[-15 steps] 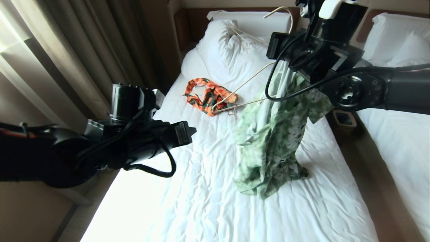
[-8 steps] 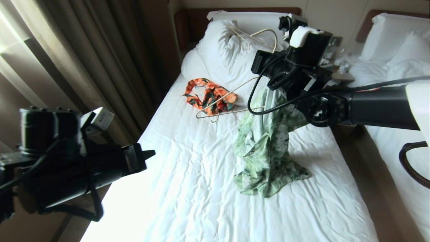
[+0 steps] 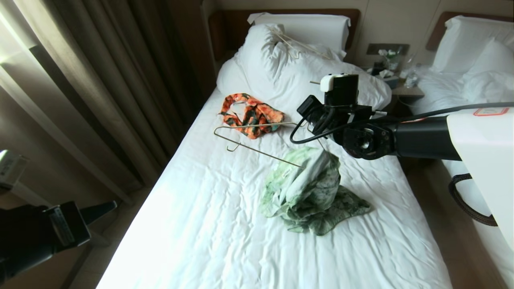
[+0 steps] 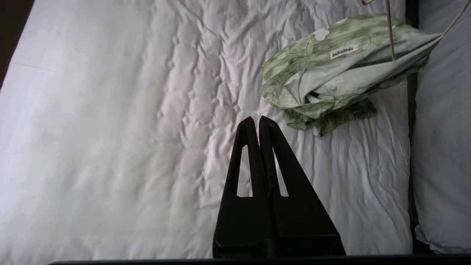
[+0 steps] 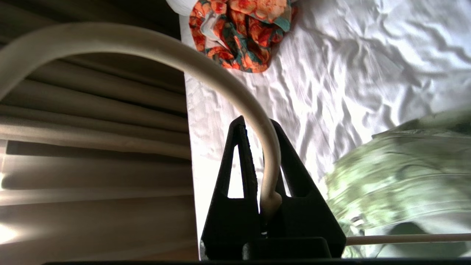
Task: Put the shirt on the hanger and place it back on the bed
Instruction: Take the clothes hanger out of the clothes
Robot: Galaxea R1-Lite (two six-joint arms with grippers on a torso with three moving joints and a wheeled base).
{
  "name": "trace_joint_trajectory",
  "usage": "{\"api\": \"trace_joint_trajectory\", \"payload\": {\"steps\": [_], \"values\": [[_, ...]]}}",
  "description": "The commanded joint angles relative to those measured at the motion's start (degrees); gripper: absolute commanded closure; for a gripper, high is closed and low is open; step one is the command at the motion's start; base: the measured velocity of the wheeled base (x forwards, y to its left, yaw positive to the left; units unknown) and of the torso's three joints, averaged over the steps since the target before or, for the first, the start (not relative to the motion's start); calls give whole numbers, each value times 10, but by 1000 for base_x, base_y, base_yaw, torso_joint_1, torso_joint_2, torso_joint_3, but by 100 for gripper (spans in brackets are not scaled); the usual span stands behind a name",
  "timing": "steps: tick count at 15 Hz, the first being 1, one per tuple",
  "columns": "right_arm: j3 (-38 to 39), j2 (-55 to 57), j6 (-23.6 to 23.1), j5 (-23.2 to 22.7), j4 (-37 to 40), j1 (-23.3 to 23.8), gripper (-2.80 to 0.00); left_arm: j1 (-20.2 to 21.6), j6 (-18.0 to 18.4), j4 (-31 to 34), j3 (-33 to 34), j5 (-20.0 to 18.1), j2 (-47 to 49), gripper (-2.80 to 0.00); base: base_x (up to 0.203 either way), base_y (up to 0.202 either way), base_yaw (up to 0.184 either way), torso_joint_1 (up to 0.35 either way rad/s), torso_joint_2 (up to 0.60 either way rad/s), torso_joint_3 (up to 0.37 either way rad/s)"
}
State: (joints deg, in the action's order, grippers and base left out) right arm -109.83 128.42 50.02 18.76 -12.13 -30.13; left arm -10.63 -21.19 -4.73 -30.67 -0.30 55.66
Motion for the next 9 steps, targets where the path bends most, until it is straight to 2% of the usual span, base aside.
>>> {"api": "trace_joint_trajectory", "payload": {"steps": [1, 5, 6, 9], "values": [[-4, -6, 75, -4, 39, 3, 0, 0, -2, 0, 5, 0, -42, 0, 0, 0, 0, 0, 0, 0], [8, -47, 77, -3, 60, -3, 0, 1, -2, 5, 30, 1, -98, 0, 0, 0, 0, 0, 0, 0], [8, -52, 51, -2, 79, -4, 0, 1, -2, 14, 34, 1, -112, 0, 0, 0, 0, 0, 0, 0], [44, -46, -126, 13, 195, -6, 0, 0, -7, 53, 35, 0, -151, 0, 0, 0, 0, 0, 0, 0]]}}
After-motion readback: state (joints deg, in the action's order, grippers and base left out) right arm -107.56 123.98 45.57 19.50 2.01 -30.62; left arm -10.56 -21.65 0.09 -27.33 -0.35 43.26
